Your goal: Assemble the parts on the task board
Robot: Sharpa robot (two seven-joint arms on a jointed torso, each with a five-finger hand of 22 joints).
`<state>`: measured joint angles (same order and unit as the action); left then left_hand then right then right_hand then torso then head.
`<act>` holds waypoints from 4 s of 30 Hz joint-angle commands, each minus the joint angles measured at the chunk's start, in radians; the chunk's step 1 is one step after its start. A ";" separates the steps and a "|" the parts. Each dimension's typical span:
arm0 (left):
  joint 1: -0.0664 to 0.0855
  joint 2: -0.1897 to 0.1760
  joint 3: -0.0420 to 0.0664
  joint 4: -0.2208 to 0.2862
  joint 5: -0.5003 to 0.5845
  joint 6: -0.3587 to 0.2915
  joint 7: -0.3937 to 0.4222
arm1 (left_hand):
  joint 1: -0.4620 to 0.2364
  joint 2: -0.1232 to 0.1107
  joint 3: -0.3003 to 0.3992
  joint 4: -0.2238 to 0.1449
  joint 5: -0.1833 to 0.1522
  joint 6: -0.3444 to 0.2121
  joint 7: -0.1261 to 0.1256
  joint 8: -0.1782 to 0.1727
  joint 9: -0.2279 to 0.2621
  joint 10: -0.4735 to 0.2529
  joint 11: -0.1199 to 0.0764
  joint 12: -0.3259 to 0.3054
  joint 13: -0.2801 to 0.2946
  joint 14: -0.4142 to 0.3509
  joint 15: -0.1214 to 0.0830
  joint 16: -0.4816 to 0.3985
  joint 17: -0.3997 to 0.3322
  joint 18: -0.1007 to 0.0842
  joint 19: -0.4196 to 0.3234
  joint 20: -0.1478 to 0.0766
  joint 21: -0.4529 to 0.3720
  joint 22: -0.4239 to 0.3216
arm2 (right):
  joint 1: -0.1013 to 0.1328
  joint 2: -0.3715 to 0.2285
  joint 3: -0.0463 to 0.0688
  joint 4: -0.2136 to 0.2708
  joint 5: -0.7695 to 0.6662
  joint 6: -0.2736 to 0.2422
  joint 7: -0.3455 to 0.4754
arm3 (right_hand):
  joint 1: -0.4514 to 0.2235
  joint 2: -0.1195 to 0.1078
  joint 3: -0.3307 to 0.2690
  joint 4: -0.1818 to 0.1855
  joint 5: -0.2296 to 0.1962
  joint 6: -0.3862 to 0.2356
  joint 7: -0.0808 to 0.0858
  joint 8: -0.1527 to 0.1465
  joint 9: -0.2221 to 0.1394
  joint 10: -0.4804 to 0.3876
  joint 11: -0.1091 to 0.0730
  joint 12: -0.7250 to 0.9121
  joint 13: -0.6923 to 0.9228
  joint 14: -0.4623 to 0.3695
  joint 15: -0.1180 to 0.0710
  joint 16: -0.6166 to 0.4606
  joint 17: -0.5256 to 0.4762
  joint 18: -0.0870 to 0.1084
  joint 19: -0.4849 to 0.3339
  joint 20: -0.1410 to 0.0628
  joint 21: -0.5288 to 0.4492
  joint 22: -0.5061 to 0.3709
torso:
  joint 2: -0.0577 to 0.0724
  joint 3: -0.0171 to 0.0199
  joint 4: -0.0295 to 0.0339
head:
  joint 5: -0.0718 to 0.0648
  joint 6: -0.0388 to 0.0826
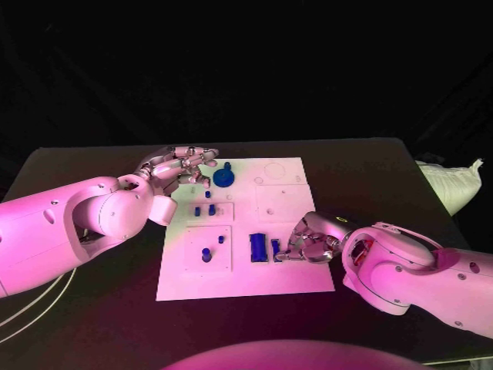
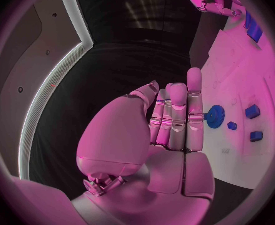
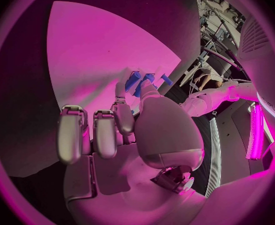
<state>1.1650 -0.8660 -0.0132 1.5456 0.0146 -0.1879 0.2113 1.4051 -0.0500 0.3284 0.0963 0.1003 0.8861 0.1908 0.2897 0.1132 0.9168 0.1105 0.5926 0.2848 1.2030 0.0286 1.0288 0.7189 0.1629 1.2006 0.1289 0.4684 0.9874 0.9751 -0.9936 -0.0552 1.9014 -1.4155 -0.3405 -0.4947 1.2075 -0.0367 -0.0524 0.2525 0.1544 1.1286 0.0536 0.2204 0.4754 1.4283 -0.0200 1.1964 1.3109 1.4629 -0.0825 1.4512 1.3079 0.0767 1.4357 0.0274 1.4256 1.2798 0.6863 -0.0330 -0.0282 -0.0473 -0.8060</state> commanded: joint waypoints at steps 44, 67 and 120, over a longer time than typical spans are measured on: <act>-0.007 0.019 0.000 -0.030 0.022 0.024 0.023 | 0.003 -0.003 -0.006 0.002 -0.003 -0.013 0.001 0.011 -0.002 -0.013 0.002 0.005 -0.006 -0.037 0.003 -0.040 -0.053 0.019 -0.004 0.002 -0.010 -0.005 | 0.132 0.008 0.000 -0.123 0.547 0.009 0.372 | 0.148 0.051 -0.046 -0.089 0.053 -0.115 0.052 -0.062 -0.010 -0.237 0.041 -0.484 -0.300 0.006 0.035 -0.258 -0.130 0.040 -0.147 0.028 -0.193 -0.282 | -0.023 -0.0081 -0.0004 | -0.008 0.023; -0.055 0.106 0.000 -0.223 0.092 -0.026 0.169 | 0.009 -0.015 -0.074 0.025 -0.003 0.018 -0.018 -0.110 -0.049 0.057 0.060 -0.382 -0.221 -0.273 0.121 -0.868 -0.504 0.025 -0.385 0.134 -0.404 -0.533 | 0.182 0.259 0.006 -0.640 1.293 0.124 0.832 | 0.277 0.086 0.122 -0.193 -0.048 -0.154 0.127 -0.159 -0.219 -0.398 0.168 -1.091 -1.159 -0.388 0.199 -1.387 -1.049 0.105 -0.456 0.190 -1.167 -1.126 | -0.107 -0.0166 -0.0082 | 0.019 0.166; -0.115 0.086 0.013 0.024 -0.015 -0.582 0.309 | -1.238 0.050 -0.328 -0.096 -0.100 -0.779 -0.191 -0.290 -0.113 -0.802 -0.111 -0.593 -0.285 -1.092 -0.029 -1.029 -0.719 -0.163 -1.102 -0.129 -0.468 -0.987 | 0.075 0.214 0.055 -0.331 1.415 -0.429 1.015 | -1.038 0.037 0.052 -0.252 -0.154 -1.015 -0.054 -0.220 -0.475 -1.307 0.020 -1.196 -1.311 -1.335 0.083 -1.451 -1.308 -0.077 -1.315 -0.027 -1.426 -1.280 | -0.142 0.0330 0.0282 | 0.047 0.206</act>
<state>1.0498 -0.7809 -0.0011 1.5671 0.0135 -0.7560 0.4962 0.2265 0.0007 0.0058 -0.0003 0.0062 0.1453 0.0008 0.0069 0.0010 0.1558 0.0004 0.0069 0.0011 0.1498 -0.0003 0.0037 0.0020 0.0148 0.1332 0.0024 0.0062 0.0180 1.0505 -0.7800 -0.0005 1.5680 -0.0001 -0.7610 0.4992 0.2310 -0.0004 0.0056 -0.0014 0.0053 0.1546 0.0012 0.0035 0.0025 0.1645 0.0000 0.0061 0.0012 0.1727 0.0003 0.0067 0.0012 0.0214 0.1632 0.0020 0.0041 0.0015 0.5442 0.0001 0.0000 0.0000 -0.5999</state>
